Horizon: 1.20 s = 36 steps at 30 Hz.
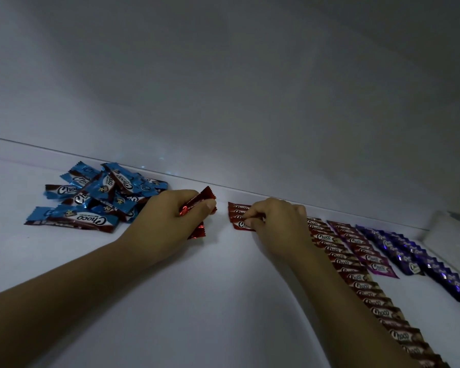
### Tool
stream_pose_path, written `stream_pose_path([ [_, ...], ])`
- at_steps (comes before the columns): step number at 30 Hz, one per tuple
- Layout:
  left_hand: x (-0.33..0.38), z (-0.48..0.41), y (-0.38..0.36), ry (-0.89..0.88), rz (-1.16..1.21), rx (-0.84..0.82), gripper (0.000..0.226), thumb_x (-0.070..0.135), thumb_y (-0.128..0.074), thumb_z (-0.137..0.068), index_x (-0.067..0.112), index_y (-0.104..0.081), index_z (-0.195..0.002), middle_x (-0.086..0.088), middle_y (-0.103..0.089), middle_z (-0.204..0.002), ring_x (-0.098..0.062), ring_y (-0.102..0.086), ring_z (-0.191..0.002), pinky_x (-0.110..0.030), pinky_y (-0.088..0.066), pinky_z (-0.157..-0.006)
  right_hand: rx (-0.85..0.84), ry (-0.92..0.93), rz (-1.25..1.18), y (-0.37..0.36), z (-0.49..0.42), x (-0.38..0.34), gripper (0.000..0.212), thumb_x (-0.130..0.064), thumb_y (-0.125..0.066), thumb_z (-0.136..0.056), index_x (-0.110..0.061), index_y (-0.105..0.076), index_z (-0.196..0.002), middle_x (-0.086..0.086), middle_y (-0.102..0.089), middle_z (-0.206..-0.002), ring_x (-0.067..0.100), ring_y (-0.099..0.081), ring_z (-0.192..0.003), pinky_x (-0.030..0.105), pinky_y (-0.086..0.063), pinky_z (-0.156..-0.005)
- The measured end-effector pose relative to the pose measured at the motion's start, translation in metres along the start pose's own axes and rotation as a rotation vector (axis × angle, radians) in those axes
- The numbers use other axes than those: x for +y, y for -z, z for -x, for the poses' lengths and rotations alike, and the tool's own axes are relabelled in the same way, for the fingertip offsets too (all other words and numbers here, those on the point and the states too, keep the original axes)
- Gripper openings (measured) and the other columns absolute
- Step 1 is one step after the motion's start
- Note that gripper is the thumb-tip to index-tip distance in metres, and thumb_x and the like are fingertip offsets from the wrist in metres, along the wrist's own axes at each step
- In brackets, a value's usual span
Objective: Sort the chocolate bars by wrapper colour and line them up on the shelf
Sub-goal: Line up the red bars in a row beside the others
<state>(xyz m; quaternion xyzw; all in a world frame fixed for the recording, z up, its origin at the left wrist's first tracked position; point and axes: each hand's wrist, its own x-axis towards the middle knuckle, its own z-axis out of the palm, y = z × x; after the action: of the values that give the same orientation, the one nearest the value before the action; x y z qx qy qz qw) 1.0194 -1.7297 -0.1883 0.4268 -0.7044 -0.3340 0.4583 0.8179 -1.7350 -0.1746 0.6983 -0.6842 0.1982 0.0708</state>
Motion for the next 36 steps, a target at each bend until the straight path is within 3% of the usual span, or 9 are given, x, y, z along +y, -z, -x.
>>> stream_pose_path([
  [7,0.003,0.001,0.0,0.012,0.11,0.047,0.017,0.034,-0.051,-0.094,0.037,-0.061,-0.08,0.01,-0.062,-0.07,0.014,-0.058,-0.065,0.001,-0.039,-0.055,0.054,0.031,0.05,0.006,0.003,-0.007,0.009,-0.031,-0.061,-0.09,-0.03,-0.07,-0.088,-0.013,-0.067,-0.094,0.009,-0.057,-0.095,0.029,-0.024,-0.091],
  [9,0.005,0.0,-0.002,0.017,0.185,0.101,0.018,0.031,-0.05,-0.095,0.03,-0.064,-0.083,0.011,-0.063,-0.072,0.013,-0.06,-0.063,0.0,-0.04,-0.053,0.074,0.047,-0.219,0.015,0.004,-0.021,0.017,-0.039,-0.063,-0.087,-0.024,-0.069,-0.081,-0.008,-0.069,-0.084,0.01,-0.062,-0.083,0.031,-0.041,-0.088],
  [12,0.008,-0.001,0.001,0.077,0.308,0.161,0.028,0.032,-0.045,-0.099,0.018,-0.066,-0.085,0.01,-0.064,-0.059,0.004,-0.06,-0.051,-0.007,-0.04,-0.045,-0.206,0.049,-0.834,0.029,0.012,-0.057,0.036,-0.049,-0.07,-0.078,-0.014,-0.069,-0.073,0.004,-0.07,-0.071,0.015,-0.064,-0.062,0.028,-0.052,-0.061],
  [16,0.006,-0.003,0.012,0.152,0.3,0.089,0.05,0.045,-0.036,-0.099,0.008,-0.068,-0.089,-0.005,-0.069,-0.072,-0.01,-0.065,-0.067,-0.02,-0.049,-0.061,-0.387,0.126,-0.92,0.022,0.023,-0.081,0.017,-0.021,-0.08,-0.074,-0.01,-0.067,-0.075,0.003,-0.066,-0.064,0.009,-0.059,-0.054,0.02,-0.047,-0.056],
  [19,0.008,-0.002,0.014,0.157,0.27,0.026,0.065,0.063,-0.036,-0.087,0.006,-0.06,-0.069,-0.001,-0.053,-0.048,-0.006,-0.048,-0.041,-0.017,-0.037,-0.04,-0.373,0.061,-1.034,0.02,0.023,-0.079,0.009,-0.011,-0.074,-0.079,-0.005,-0.068,-0.081,0.005,-0.068,-0.067,0.006,-0.06,-0.053,0.017,-0.048,-0.053],
  [22,0.004,-0.002,0.014,0.07,0.2,-0.091,0.056,0.063,-0.058,-0.072,0.011,-0.065,-0.088,0.008,-0.054,-0.053,-0.001,-0.048,-0.044,-0.011,-0.037,-0.042,-0.336,0.025,-0.996,0.019,0.021,-0.072,0.004,-0.002,-0.067,-0.083,-0.002,-0.07,-0.086,0.006,-0.069,-0.067,0.013,-0.063,-0.056,0.026,-0.054,-0.058],
  [27,-0.001,-0.001,0.016,0.046,0.237,-0.245,0.04,0.025,-0.081,-0.068,0.028,-0.06,-0.101,0.02,-0.071,-0.08,0.005,-0.065,-0.07,-0.005,-0.045,-0.058,-0.338,-0.091,-1.134,0.022,0.017,-0.062,0.012,-0.016,-0.063,-0.088,-0.007,-0.072,-0.087,0.006,-0.072,-0.073,0.015,-0.067,-0.062,0.022,-0.054,-0.06],
  [30,0.001,0.003,0.011,-0.048,0.149,-0.21,0.028,0.002,-0.069,-0.082,0.027,-0.059,-0.083,0.023,-0.066,-0.064,0.01,-0.059,-0.057,-0.003,-0.04,-0.053,-0.302,-0.095,-1.127,0.028,0.014,-0.055,0.01,-0.017,-0.063,-0.089,-0.014,-0.072,-0.086,0.003,-0.074,-0.075,0.01,-0.069,-0.065,0.017,-0.051,-0.059],
  [36,0.006,0.003,0.012,-0.027,0.165,-0.19,0.013,0.014,-0.059,-0.091,0.025,-0.059,-0.083,0.016,-0.068,-0.063,0.0,-0.06,-0.049,-0.01,-0.046,-0.048,-0.269,-0.106,-1.071,0.027,0.012,-0.059,0.004,-0.012,-0.066,-0.085,-0.011,-0.067,-0.082,0.006,-0.073,-0.074,0.012,-0.067,-0.06,0.016,-0.045,-0.049],
])
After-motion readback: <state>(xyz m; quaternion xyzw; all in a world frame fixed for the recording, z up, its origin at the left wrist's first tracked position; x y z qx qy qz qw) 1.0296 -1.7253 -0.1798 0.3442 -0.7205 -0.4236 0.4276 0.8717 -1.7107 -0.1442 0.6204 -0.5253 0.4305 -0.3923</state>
